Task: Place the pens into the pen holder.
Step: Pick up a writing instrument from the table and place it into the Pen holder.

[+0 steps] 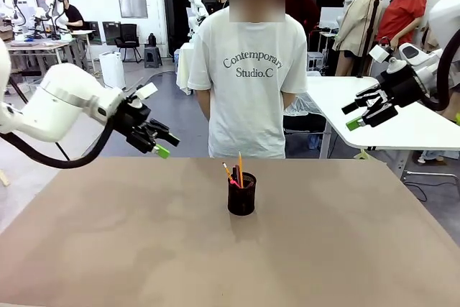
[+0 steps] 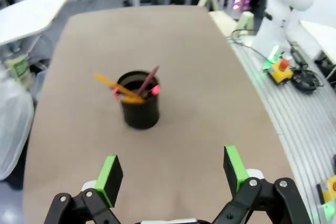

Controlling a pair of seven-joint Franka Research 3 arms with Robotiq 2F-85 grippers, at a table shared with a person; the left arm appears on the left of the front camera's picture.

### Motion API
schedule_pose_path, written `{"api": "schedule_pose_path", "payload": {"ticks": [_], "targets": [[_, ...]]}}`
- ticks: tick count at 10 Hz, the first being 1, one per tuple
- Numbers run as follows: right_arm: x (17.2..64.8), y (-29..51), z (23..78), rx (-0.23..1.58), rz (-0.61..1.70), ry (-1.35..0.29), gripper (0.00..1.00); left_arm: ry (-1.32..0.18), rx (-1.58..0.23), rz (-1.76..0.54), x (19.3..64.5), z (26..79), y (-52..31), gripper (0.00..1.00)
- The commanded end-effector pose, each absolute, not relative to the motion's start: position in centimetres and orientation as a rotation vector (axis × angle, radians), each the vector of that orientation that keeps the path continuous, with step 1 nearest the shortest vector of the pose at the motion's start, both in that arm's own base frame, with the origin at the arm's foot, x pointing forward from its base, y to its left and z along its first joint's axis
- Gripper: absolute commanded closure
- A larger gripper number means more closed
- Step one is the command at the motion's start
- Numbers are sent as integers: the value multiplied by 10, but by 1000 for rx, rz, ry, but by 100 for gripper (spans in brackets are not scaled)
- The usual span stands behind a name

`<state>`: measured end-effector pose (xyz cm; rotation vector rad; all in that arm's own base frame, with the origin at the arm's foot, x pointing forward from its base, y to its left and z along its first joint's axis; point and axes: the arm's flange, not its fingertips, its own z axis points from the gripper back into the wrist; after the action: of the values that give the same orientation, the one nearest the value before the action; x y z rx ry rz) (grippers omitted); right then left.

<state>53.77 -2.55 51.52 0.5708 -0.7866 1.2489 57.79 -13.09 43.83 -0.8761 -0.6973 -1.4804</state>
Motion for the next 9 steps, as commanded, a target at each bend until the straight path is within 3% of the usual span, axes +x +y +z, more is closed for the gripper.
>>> {"api": "schedule_pose_path", "payload": {"ticks": [1, 4, 9], "targets": [[535, -25, 517, 565, 1248, -789, 0, -705, -743, -1421, 561, 448, -115, 0], [535, -25, 517, 565, 1248, -789, 0, -792, -621, -1387, 550, 468, -84, 0], [535, -25, 517, 565, 1248, -789, 0, -881, -638, -1363, 543, 472, -73, 0]]}}
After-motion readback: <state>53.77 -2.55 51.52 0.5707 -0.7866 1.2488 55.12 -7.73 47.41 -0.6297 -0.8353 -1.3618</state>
